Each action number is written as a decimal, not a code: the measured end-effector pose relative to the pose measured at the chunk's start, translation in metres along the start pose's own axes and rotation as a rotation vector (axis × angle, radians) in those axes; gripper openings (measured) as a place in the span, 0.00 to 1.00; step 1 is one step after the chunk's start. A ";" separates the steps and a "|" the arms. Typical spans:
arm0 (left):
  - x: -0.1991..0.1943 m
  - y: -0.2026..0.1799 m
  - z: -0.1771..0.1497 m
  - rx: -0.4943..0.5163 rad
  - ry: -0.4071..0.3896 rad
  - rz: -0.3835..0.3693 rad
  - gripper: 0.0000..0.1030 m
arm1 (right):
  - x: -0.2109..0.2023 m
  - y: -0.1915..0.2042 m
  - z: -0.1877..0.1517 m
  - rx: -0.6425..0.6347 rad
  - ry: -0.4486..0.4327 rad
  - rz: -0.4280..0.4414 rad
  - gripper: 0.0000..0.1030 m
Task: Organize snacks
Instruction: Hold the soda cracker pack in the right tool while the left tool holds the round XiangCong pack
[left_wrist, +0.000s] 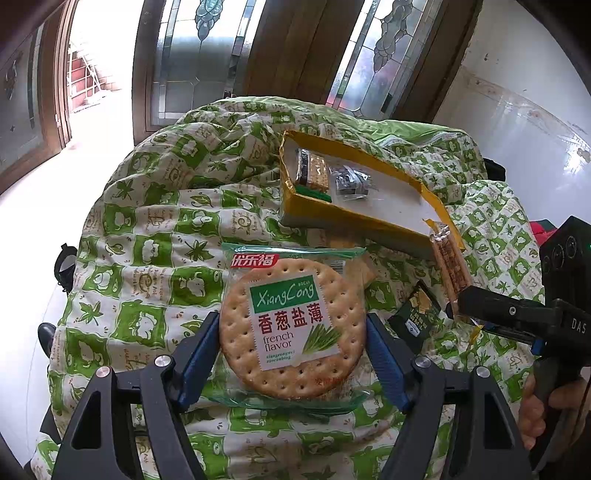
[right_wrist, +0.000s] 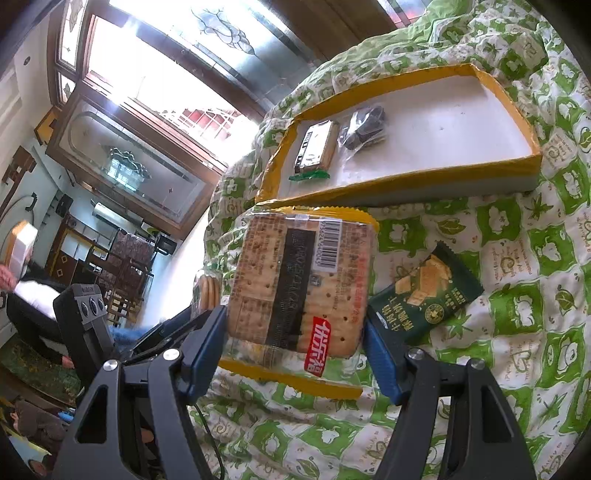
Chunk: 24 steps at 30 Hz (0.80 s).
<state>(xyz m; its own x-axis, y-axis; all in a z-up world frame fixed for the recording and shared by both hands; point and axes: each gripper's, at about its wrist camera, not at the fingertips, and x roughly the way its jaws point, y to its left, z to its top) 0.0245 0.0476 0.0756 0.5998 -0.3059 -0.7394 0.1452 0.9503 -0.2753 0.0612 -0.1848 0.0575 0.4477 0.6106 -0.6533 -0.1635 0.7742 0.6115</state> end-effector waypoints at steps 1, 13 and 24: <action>0.000 0.000 0.000 0.000 -0.001 0.000 0.77 | -0.001 0.000 0.000 0.001 -0.001 0.001 0.68; -0.004 -0.006 0.009 0.018 -0.017 -0.001 0.77 | -0.011 -0.002 -0.001 0.008 -0.024 0.000 0.68; -0.005 -0.017 0.023 0.051 -0.035 -0.007 0.77 | -0.023 -0.003 0.001 0.011 -0.052 -0.005 0.68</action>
<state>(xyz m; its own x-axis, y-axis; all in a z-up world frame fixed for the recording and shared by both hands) 0.0375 0.0339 0.0984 0.6255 -0.3109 -0.7156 0.1891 0.9502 -0.2476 0.0522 -0.2010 0.0716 0.4939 0.5969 -0.6323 -0.1517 0.7752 0.6133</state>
